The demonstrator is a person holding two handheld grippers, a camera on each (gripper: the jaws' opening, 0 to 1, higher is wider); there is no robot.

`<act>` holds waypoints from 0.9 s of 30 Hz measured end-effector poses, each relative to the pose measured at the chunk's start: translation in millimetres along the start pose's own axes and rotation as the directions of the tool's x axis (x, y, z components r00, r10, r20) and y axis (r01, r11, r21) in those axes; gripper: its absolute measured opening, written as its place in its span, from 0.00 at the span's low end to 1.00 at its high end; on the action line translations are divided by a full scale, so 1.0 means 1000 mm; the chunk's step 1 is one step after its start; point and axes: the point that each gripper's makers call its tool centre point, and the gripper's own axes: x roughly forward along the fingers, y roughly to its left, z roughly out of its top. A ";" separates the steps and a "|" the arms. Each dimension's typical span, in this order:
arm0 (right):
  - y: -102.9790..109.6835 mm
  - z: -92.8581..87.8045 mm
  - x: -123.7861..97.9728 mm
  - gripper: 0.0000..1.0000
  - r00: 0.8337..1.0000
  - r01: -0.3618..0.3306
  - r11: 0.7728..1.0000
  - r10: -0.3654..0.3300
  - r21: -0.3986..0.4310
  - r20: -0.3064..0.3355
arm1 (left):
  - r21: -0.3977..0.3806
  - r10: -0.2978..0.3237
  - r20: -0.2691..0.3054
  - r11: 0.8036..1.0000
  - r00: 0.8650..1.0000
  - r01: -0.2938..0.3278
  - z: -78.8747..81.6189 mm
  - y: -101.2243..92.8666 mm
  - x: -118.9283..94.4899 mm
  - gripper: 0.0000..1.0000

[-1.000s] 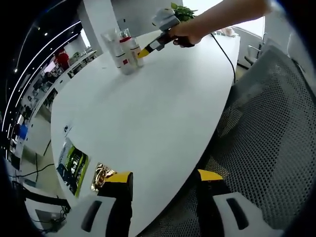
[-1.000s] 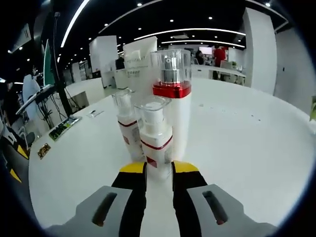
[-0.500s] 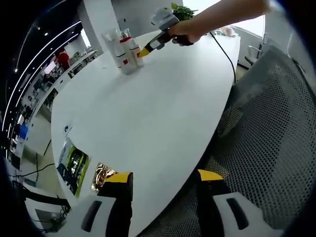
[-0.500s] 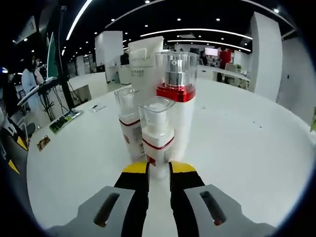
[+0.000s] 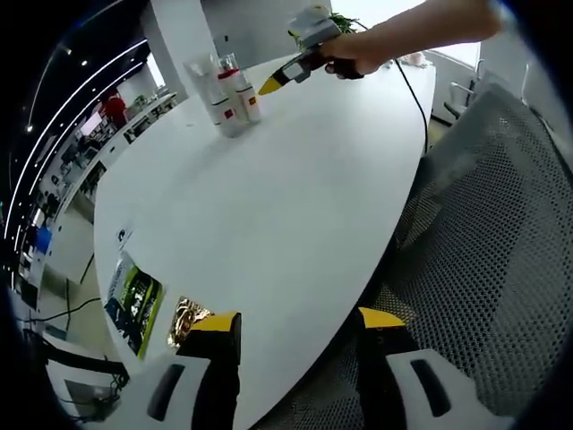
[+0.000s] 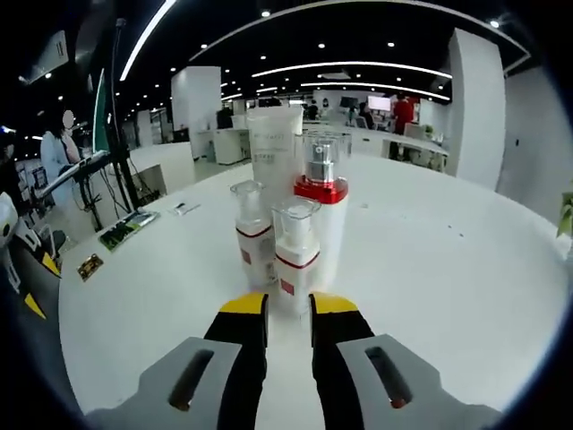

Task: Arrange the skincare products in the storage area until every visible bottle or jar stands upright without overlapping.

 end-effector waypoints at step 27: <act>0.146 0.059 -0.103 0.27 0.951 -0.223 0.971 0.198 0.086 0.236 | -0.216 -0.012 0.199 0.975 0.980 0.055 0.031 0.017 -0.020 0.48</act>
